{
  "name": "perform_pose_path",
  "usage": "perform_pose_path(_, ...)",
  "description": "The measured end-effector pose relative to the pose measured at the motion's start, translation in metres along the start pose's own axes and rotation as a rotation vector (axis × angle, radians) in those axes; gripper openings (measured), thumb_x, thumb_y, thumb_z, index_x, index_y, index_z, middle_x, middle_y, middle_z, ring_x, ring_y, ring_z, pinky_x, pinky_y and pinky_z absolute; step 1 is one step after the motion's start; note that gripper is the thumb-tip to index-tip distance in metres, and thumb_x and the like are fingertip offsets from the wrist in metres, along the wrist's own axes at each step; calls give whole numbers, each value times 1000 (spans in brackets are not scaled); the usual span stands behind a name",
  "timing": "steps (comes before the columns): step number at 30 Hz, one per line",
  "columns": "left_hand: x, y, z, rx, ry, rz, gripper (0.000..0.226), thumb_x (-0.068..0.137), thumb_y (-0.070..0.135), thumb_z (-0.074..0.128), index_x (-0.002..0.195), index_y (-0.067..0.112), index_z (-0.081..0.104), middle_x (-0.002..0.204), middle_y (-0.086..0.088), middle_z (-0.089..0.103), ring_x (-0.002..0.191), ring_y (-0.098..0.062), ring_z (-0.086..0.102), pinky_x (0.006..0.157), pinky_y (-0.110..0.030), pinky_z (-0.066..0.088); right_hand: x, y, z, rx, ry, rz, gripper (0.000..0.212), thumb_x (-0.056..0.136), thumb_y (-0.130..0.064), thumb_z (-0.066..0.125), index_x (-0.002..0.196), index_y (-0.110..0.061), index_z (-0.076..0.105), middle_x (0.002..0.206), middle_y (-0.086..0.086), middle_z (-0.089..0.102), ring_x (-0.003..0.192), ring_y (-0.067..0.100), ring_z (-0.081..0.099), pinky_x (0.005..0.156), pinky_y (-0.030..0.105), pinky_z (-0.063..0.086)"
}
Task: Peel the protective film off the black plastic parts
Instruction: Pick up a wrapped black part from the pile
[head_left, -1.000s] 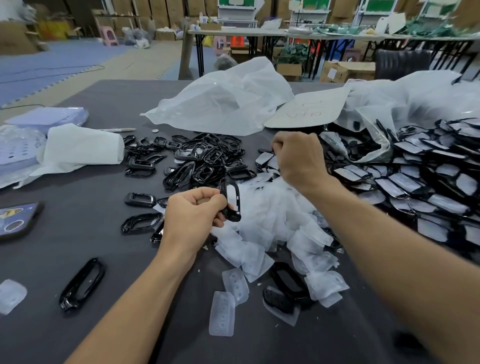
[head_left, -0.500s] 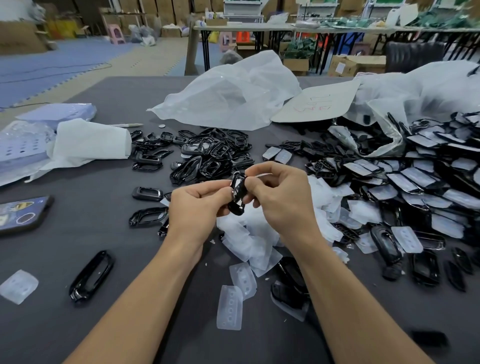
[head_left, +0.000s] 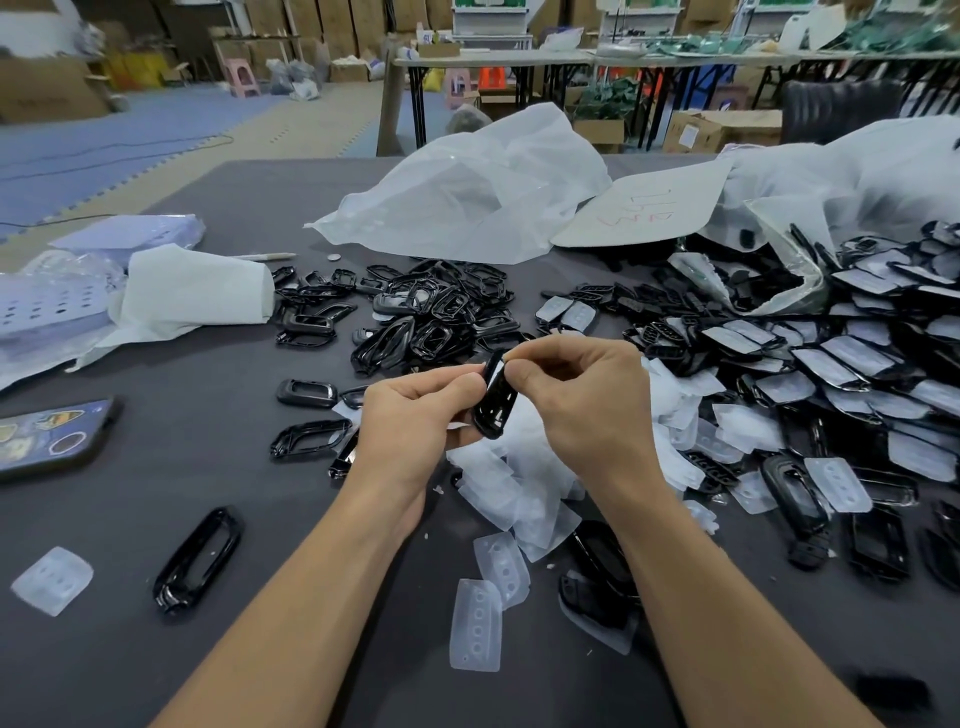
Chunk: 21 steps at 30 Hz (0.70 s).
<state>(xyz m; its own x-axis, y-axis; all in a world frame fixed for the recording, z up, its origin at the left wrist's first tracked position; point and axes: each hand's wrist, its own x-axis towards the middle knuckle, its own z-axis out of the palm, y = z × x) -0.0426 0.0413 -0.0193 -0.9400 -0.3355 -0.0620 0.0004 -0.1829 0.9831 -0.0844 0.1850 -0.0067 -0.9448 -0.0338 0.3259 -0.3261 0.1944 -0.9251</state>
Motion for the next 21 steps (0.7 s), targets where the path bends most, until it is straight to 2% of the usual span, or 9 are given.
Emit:
perform_pose_path(3,0,-2,-1,7,-30,21,24,91,5,73,85,25,86,86,-6,81,71,-13,74,60,-21,57,-3,-2,0,-83,-2,-60,16,81,-12,80,76,-27,81,69,-16,74,65,5,69,62,17,53)
perform_pose_path(6,0,-2,0,25,-76,51,15,85,12,78,91,24,86,89,-6,81,76,-13,74,65,-21,56,-5,-2,2,-173,11,-101,13,82,-15,80,77,-27,80,67,-15,72,65,7,68,64,27,57)
perform_pose_path(8,0,-4,0,30,-95,60,22,74,17,81,96,21,85,93,-10,81,80,-17,73,69,-25,57,-6,-2,3,-214,32,-116,12,82,-16,80,76,-26,80,66,-13,71,64,9,67,66,34,57)
perform_pose_path(11,2,-5,-1,17,-98,68,29,70,13,79,97,18,84,94,-15,80,85,-26,73,79,-35,59,-7,-1,5,-227,72,-112,10,82,-17,79,77,-25,81,66,-11,71,65,11,67,68,38,58)
perform_pose_path(14,3,-4,-2,16,-97,102,27,72,9,77,96,18,85,91,-13,80,78,-20,73,71,-26,58,-9,-2,9,-218,105,-104,9,81,-18,79,78,-26,81,67,-14,72,67,7,68,70,33,58)
perform_pose_path(17,3,-5,-3,-11,-69,84,24,81,-1,77,96,16,84,91,-12,81,76,-18,73,70,-24,60,-10,-3,10,-172,119,-86,11,82,-16,79,77,-26,80,70,-18,73,67,3,68,67,22,56)
perform_pose_path(19,4,-7,-2,-33,-11,33,22,84,-2,77,97,15,83,89,-12,81,73,-19,69,66,-24,59,-6,-2,7,-67,173,-2,15,83,-15,79,75,-26,79,69,-17,73,63,1,66,62,16,51)
perform_pose_path(21,5,-7,-1,-38,47,1,24,84,-2,77,99,17,82,86,-10,81,67,-18,66,61,-23,56,-2,-1,2,76,233,118,16,85,-13,77,73,-23,77,65,-10,72,56,4,61,59,19,49)
